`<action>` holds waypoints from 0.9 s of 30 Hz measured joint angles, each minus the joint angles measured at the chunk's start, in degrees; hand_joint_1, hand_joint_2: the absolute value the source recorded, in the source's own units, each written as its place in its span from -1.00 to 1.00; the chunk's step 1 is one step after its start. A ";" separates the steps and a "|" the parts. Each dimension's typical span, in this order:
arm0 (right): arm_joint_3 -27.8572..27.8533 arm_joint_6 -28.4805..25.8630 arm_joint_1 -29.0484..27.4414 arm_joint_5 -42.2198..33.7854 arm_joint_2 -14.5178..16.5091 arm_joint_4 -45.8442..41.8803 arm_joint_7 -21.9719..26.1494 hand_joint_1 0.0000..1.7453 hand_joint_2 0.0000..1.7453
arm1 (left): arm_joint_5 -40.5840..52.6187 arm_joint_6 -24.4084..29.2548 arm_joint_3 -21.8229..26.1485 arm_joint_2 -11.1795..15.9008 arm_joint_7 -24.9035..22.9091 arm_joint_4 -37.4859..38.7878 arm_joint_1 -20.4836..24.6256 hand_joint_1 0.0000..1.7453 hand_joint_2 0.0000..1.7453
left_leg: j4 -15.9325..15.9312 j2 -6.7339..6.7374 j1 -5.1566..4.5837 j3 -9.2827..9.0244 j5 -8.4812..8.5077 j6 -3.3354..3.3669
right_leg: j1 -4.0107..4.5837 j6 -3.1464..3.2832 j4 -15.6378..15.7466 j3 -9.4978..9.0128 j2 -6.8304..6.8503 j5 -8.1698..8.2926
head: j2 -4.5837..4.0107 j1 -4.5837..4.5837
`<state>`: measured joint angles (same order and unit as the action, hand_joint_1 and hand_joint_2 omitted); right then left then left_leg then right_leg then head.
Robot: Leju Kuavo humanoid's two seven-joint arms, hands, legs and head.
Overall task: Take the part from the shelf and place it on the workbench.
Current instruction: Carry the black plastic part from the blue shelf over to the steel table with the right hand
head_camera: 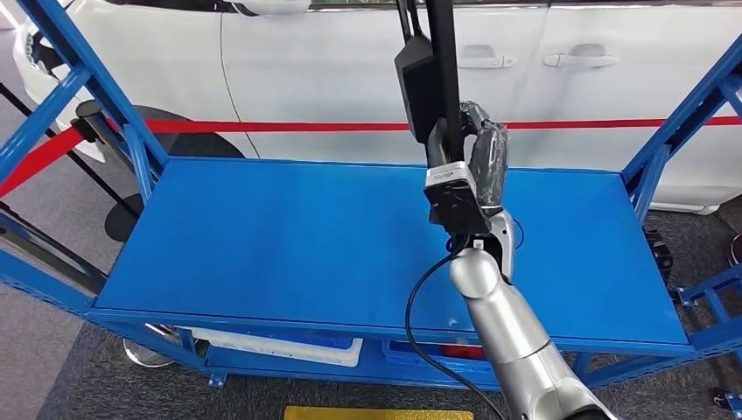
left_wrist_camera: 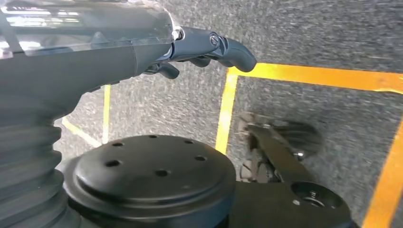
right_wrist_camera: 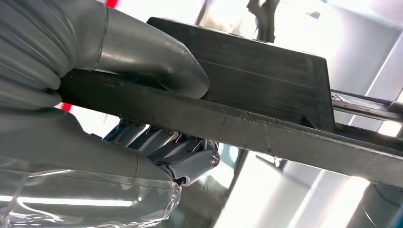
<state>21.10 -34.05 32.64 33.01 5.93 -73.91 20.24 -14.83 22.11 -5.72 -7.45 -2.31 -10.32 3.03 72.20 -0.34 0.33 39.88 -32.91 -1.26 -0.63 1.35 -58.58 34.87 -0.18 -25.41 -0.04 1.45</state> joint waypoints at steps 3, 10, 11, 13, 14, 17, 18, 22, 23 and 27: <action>1.06 8.23 -2.21 -12.86 -0.24 -4.75 1.66 1.00 1.00 | 0.07 -0.02 0.01 0.01 -0.04 0.00 0.15 -1.00 1.00 | -1.96 0.02 0.05 -1.09 2.78 0.07 | 0.05 0.00 -0.16 -0.15 -0.01 -0.23 | 0.00 0.00; 2.47 23.52 -6.72 -32.03 -1.29 -14.52 3.28 1.00 1.00 | 0.30 -0.04 0.06 0.02 -0.14 0.00 -0.01 -1.00 1.00 | -14.47 -0.24 -0.24 -6.90 7.05 2.03 | 0.34 -1.53 -0.36 -0.06 0.05 -0.57 | 0.00 -0.06; 2.56 24.69 -7.30 -33.18 -1.50 -15.52 3.43 1.00 1.00 | 0.31 -0.04 0.07 -0.02 -0.14 0.00 0.00 -1.00 1.00 | -14.82 -0.20 -0.07 -7.11 7.21 2.30 | 0.36 -1.82 -1.18 0.24 0.08 -1.24 | 0.00 -0.12; 2.65 26.86 -8.22 -35.19 -2.02 -17.18 3.75 1.00 1.00 | 0.33 -0.03 0.08 -0.11 -0.15 0.00 0.03 -1.00 1.00 | -15.27 0.00 0.13 -7.49 7.42 2.79 | 0.24 -2.28 -6.33 2.59 0.05 -4.22 | 0.00 -0.24; 2.67 27.82 -8.73 -36.14 -2.28 -17.76 3.85 1.00 1.00 | 0.33 -0.02 0.09 -0.13 -0.18 0.00 0.03 -1.00 1.00 | -15.28 0.09 0.14 -7.53 7.41 2.93 | 0.15 -2.45 -10.11 4.47 0.06 -5.95 | -0.01 -0.31; 2.71 30.92 -10.48 -39.28 -3.00 -18.75 3.86 1.00 1.00 | 0.34 0.07 0.10 -0.16 -0.36 0.00 0.02 -1.00 1.00 | -15.13 0.06 0.16 -7.58 7.28 3.00 | -0.33 -2.85 -15.25 7.30 0.10 -6.44 | -0.01 -0.32; 2.71 32.05 -10.83 -40.32 -3.17 -19.00 3.87 1.00 1.00 | 0.33 0.09 0.11 -0.19 -0.41 0.00 0.03 -1.00 1.00 | -15.00 0.01 0.19 -7.62 7.17 2.90 | -0.51 -2.91 -12.87 6.23 0.13 -4.68 | 0.00 -0.32; 2.70 36.33 -11.76 -43.50 -3.49 -20.06 4.04 1.00 1.00 | 0.27 0.09 0.27 -0.25 -0.55 0.00 0.09 -1.00 1.00 | -13.98 -0.09 -0.05 -7.43 6.32 1.78 | -0.55 -2.51 -1.26 0.66 0.10 -0.09 | 0.00 -0.29; 2.69 37.21 -12.21 -44.14 -3.55 -20.29 4.08 1.00 1.00 | 0.21 0.04 0.32 -0.25 -0.58 0.00 0.10 -1.00 1.00 | -13.91 -0.10 -0.10 -7.39 6.22 1.43 | -0.37 -2.21 -1.01 0.60 0.04 -0.31 | 0.00 -0.27; 2.68 39.89 -13.57 -46.78 -3.63 -20.90 4.09 1.00 1.00 | -0.31 -0.14 0.62 -0.26 -0.74 0.00 0.12 -1.00 1.00 | -11.67 -0.02 0.25 -6.67 4.18 0.22 | -0.46 -0.82 -0.57 0.46 0.08 0.07 | 0.00 -0.23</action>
<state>23.78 5.85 19.07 -13.77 2.31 -94.81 24.33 -15.14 21.98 -5.10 -7.70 -3.05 -10.32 3.14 60.54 -0.35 0.58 33.22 -28.73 -1.04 -1.09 0.53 -59.15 35.33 -0.10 -25.34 -0.04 1.22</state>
